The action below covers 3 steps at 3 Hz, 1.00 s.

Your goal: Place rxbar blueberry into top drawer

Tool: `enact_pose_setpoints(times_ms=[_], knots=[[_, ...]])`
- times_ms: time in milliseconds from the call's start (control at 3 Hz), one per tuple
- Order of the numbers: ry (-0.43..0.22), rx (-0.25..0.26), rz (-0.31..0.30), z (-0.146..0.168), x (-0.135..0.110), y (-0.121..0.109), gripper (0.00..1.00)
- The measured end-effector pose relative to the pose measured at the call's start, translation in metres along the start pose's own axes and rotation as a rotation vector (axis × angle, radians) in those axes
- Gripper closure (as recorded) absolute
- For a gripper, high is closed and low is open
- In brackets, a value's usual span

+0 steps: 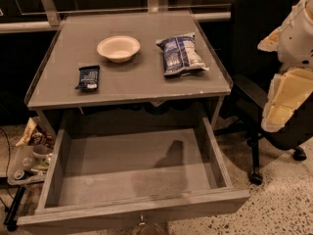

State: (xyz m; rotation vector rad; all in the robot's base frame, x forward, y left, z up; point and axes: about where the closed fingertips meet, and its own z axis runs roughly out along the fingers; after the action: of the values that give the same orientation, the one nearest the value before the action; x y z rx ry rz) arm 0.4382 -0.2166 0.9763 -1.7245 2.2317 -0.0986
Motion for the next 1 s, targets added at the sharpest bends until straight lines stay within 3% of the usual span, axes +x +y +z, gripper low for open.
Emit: enact_pose_setpoints(times_ms=[667, 1000], knots=[[-0.001, 0.026, -0.011, 0.002, -0.012, -0.005, 0.00], [-0.055, 0.055, -0.086, 0.007, -0.062, -0.018, 0.00]])
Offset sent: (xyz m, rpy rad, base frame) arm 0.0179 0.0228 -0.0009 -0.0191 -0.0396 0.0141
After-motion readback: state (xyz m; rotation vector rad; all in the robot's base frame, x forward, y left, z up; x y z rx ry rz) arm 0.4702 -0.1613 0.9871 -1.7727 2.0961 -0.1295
